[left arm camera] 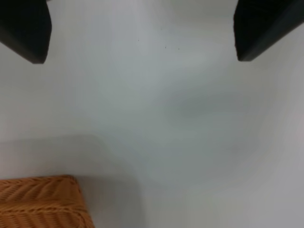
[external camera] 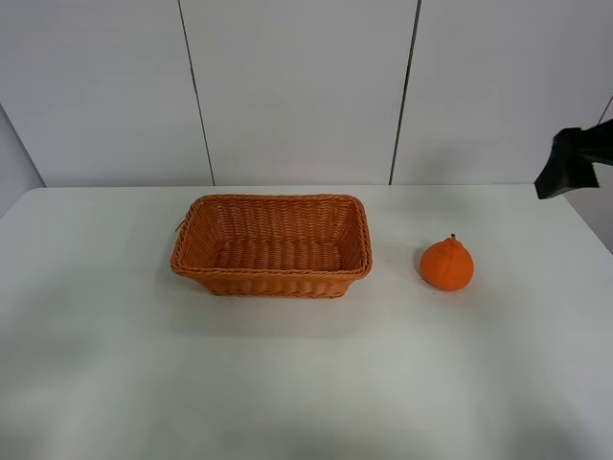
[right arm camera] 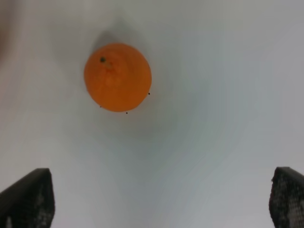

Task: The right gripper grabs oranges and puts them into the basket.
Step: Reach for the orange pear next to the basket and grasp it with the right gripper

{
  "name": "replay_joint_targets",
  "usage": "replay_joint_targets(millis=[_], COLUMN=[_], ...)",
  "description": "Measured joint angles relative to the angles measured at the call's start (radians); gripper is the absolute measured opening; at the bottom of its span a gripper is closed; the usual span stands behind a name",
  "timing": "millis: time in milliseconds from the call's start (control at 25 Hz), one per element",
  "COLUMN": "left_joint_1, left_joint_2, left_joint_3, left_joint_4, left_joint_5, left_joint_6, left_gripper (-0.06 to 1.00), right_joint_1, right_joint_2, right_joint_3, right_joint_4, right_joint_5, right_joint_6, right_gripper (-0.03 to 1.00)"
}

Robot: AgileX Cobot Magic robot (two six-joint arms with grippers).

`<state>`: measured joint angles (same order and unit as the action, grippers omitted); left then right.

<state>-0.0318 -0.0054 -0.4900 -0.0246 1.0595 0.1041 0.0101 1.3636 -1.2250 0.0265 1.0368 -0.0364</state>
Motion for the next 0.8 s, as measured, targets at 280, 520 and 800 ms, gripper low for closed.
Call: replay_joint_targets(millis=[280,520,800], left_joint_1=[0.0,0.0,0.0], left_joint_2=[0.0,0.0,0.0], left_joint_3=[0.0,0.0,0.0], left_joint_4=[0.0,0.0,0.0], left_joint_5=[0.0,0.0,0.0], left_joint_6=[0.0,0.0,0.0], left_gripper=[0.88,0.88,0.88], right_joint_1=[0.019,0.102,0.106], right_joint_2=[0.37,0.549,0.693], right_joint_3=[-0.268,-0.362,-0.372], right_joint_4=[0.013,0.036,0.037], right_joint_5=[0.089,0.085,0.055], right_joint_6=[-0.002,-0.02,-0.02], right_gripper=[0.69,0.69,0.69])
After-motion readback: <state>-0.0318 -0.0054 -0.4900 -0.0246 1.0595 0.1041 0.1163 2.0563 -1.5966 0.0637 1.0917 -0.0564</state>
